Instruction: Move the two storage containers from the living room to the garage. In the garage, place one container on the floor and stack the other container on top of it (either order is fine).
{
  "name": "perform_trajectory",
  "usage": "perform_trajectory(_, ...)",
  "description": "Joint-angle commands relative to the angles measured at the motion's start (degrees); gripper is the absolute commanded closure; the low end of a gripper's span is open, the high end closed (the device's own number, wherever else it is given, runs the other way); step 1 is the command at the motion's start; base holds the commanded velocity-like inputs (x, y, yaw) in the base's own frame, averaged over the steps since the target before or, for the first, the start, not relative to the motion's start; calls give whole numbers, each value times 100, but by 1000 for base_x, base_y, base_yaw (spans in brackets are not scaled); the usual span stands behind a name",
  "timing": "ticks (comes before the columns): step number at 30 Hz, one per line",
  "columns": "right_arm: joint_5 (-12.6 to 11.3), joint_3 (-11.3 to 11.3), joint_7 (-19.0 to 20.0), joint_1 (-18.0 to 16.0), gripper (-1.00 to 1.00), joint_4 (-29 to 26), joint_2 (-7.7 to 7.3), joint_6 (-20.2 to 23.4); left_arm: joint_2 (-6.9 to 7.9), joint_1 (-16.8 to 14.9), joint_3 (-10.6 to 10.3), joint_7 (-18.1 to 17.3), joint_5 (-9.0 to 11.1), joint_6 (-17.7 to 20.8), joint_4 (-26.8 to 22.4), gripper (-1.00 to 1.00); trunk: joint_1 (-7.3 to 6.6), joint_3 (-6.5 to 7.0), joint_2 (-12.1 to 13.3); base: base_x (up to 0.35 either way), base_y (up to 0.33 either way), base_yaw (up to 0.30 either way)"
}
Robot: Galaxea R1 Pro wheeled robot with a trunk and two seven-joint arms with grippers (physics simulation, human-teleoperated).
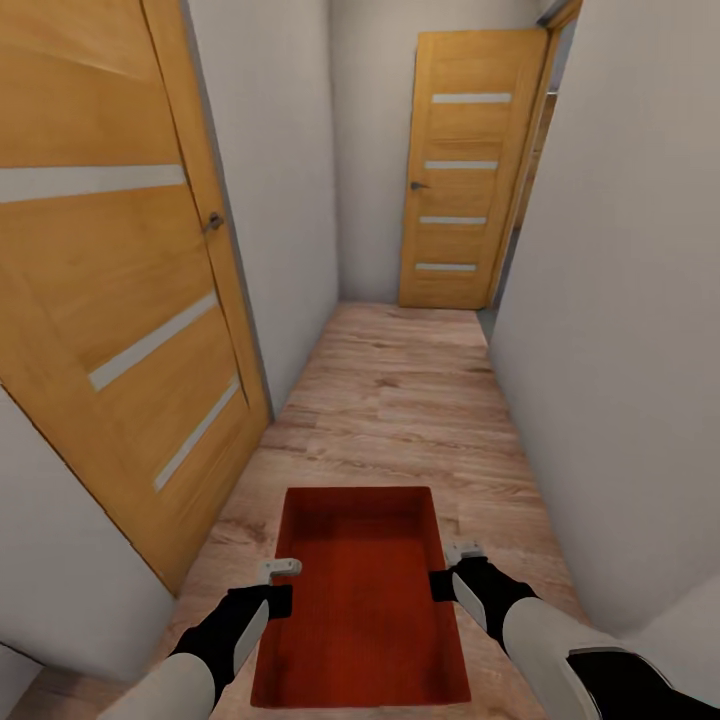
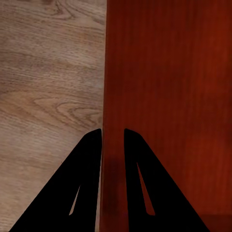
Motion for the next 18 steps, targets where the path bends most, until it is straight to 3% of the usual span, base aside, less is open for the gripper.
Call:
perform_trajectory(1,-127,315,2,-7,100,-28,-2,28,86,4,-111,-39,164,104,10,100,3,-5,-2,345,0,-8)
perform_trajectory(5,-127,315,2,-7,100,-27,-2,28,86,4,-111,-38,164,104,10,100,3,-4,-2,345,0,-81)
perform_trajectory(18,-127,315,2,-7,100,-28,-2,28,86,2,-111,-36,164,104,10,100,3,22,-2,345,0,-214)
